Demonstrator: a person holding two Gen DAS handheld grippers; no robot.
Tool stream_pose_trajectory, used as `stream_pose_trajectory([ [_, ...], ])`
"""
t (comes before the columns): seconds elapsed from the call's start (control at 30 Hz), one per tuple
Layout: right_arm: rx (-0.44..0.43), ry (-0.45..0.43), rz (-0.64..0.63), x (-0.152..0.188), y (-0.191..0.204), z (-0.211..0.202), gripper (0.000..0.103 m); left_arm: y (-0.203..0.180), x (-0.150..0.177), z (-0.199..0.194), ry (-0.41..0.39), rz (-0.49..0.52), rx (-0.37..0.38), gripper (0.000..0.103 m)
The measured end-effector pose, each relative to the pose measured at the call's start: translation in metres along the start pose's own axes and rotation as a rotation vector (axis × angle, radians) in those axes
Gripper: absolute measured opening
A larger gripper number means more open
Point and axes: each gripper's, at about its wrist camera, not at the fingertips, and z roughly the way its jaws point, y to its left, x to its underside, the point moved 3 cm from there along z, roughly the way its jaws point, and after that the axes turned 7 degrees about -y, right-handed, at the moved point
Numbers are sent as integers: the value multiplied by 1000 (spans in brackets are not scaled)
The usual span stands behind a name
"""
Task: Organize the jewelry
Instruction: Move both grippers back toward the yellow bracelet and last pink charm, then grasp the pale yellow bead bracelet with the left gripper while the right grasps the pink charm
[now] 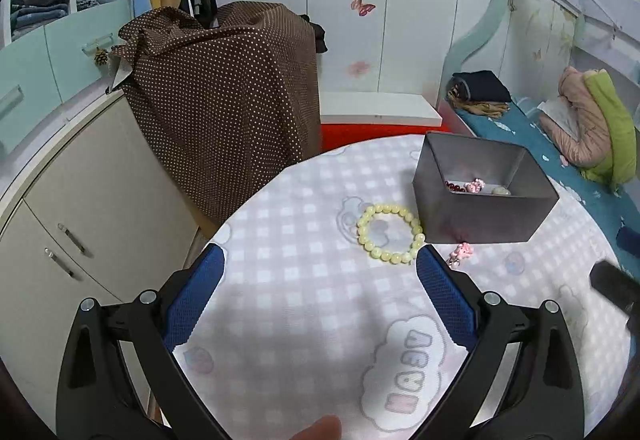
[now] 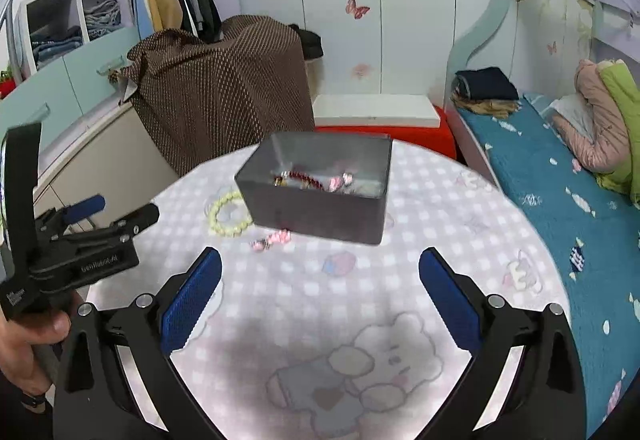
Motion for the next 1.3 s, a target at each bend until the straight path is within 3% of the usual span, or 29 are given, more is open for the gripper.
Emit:
stream_pose_trajectory([
  [0.53,-32,88,-13,15,12,33,95,-7,3,110,157,16,3,95],
  [0.57,-33,92,-13,15,12,36,95,-8,4,114,167,18,7,90],
  [0.6,-33,96,-12,16,11,37,95,-9,6,119,186,18,19,73],
  [0.67,-33,101,-8,15,11,40,95,-9,7,122,190,4,41,67],
  [0.73,-34,108,-3,16,11,44,95,-11,6,121,186,23,60,52],
  [0.87,-39,123,9,17,12,52,95,-15,8,115,186,48,89,13],
  [0.9,-39,128,13,18,13,55,95,-13,10,113,188,44,99,9],
  [1.1,-36,146,28,18,26,76,94,6,21,86,179,-24,121,9],
  [1.3,-3,164,37,17,44,102,77,19,28,58,162,-49,118,9],
])
